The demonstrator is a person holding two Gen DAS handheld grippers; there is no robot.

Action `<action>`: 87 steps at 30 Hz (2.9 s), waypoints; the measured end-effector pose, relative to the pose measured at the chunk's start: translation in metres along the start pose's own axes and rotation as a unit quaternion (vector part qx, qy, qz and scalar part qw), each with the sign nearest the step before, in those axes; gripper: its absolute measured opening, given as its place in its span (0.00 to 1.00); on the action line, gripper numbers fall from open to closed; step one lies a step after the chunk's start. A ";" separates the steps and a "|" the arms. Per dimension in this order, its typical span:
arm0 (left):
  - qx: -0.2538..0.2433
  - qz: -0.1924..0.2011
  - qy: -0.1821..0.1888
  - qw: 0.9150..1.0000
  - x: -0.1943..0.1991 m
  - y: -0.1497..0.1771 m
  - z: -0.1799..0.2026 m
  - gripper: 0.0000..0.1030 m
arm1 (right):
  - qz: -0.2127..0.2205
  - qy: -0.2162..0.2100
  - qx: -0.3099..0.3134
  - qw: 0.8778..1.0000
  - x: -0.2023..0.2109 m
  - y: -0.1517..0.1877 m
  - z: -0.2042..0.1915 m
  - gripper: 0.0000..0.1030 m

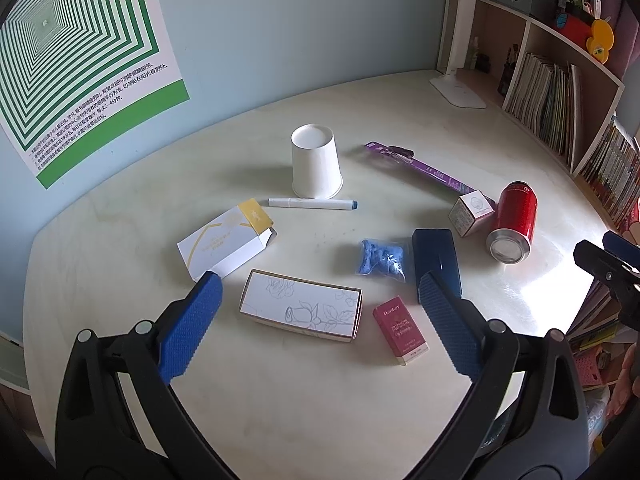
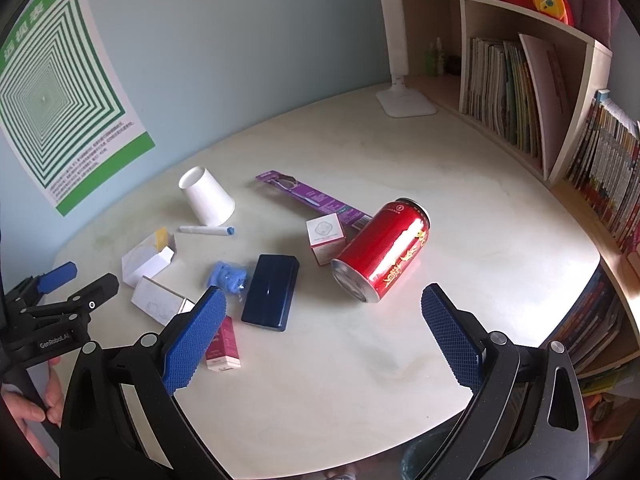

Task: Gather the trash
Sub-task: 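Move both tools toward the white cup and red can on the desk, then grasp the white paper cup with the left tool while the right tool grasps the red can, then carry the cup and can over the teal bin and open both tools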

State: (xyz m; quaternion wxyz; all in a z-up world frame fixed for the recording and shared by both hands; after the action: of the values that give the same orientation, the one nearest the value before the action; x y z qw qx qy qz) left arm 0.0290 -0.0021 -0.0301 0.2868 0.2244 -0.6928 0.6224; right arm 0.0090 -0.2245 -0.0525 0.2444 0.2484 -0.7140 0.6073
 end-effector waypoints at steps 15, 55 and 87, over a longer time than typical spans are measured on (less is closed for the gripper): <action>-0.002 -0.011 -0.008 1.000 -0.018 -0.004 -0.003 0.94 | -0.022 0.003 -0.009 1.000 -0.021 0.000 0.007 0.94; -0.079 -0.033 -0.023 0.996 -0.215 -0.068 -0.012 0.93 | -0.145 0.083 -0.152 0.974 -0.154 0.015 0.064 0.88; -0.104 0.061 0.125 0.985 -0.070 -0.094 0.066 0.55 | -0.032 0.073 -0.222 0.972 -0.009 0.019 0.120 0.72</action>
State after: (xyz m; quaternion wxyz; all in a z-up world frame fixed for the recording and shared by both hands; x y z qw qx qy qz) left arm 0.1350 -0.0821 -0.0126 0.3540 0.0713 -0.7249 0.5866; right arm -0.0022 -0.3403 -0.0893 0.3643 0.1650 -0.8030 0.4418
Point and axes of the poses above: each gripper's, at about its wrist camera, not at the fingertips, and x roughly against the way its jaws point, z to its right, y to its underside, the point moved 4 cm from there along -x, roughly the way its jaws point, and after that the axes turned 12 degrees about z, right-handed, at the moved point
